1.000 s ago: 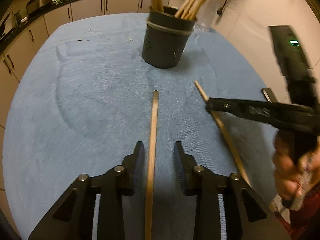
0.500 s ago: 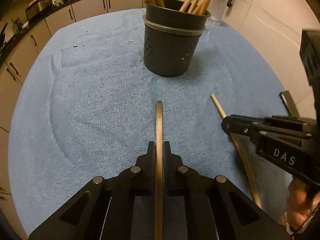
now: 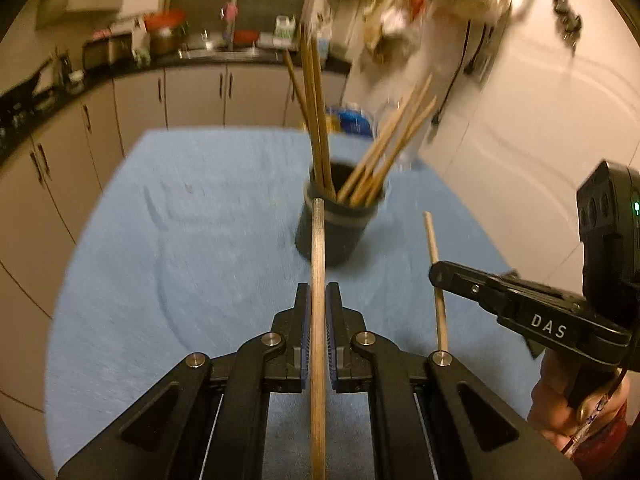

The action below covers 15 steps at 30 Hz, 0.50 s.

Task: Organize utensils
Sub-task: 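Carry the left tool's chopstick above the black cup while the right tool carries its chopstick there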

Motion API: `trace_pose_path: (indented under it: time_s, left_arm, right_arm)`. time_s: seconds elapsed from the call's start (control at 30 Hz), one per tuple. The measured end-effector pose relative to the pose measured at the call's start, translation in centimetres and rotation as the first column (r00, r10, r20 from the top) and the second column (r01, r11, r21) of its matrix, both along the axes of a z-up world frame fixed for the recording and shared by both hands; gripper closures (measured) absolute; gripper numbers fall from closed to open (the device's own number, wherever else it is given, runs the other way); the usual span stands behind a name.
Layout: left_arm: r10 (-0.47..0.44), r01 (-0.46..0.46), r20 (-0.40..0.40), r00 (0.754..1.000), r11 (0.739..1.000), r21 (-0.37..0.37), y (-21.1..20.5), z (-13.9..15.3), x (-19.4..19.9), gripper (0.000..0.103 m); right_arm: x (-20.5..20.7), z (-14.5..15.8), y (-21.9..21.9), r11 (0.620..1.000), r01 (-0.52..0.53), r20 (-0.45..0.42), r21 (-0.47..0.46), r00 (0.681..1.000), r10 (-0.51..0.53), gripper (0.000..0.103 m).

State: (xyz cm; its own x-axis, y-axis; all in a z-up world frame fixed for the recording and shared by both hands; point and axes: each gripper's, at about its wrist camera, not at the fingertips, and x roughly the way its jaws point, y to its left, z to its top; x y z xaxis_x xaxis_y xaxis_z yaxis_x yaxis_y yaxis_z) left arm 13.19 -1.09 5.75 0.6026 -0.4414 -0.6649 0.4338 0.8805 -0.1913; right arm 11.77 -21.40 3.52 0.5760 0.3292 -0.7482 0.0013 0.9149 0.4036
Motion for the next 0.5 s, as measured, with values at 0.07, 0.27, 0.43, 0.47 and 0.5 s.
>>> trace_pose_path:
  time_s: [0.07,0.27,0.43,0.47,0.5]
  left_arm:
    - [0.016,-0.014,0.056,0.998,1.000,-0.023,0.3,1.7,-0.5,0.096]
    - [0.040,-0.030,0.126,0.991,0.996,-0.079,1.1,3.8,-1.4,0.096]
    - [0.052,-0.044,0.123,0.991,0.997,-0.069,1.4,3.6,-1.2,0.096]
    - [0.050,-0.041,0.120,0.992,0.997,-0.070,1.3,3.6,-1.2,0.096]
    - [0.047,-0.039,0.118,0.992,0.997,-0.072,1.4,3.6,-1.1,0.096]
  right_arm:
    - [-0.7,1.6,0.1,1.000,0.008,0.073,0.015,0.997,-0.009,0.096]
    - [-2.6,4.9,0.8,0.999,0.035,0.225,-0.001,0.974,-0.034,0.096]
    - [-3.0,5.5,0.6,0.999,0.040,0.254,0.000,0.966,-0.039,0.096]
    - [-3.1,5.5,0.5,0.999,0.044,0.254,0.003,0.966,-0.043,0.096]
    - [-3.1,5.5,0.4,0.999,0.047,0.254,0.003,0.966,-0.046,0.096]
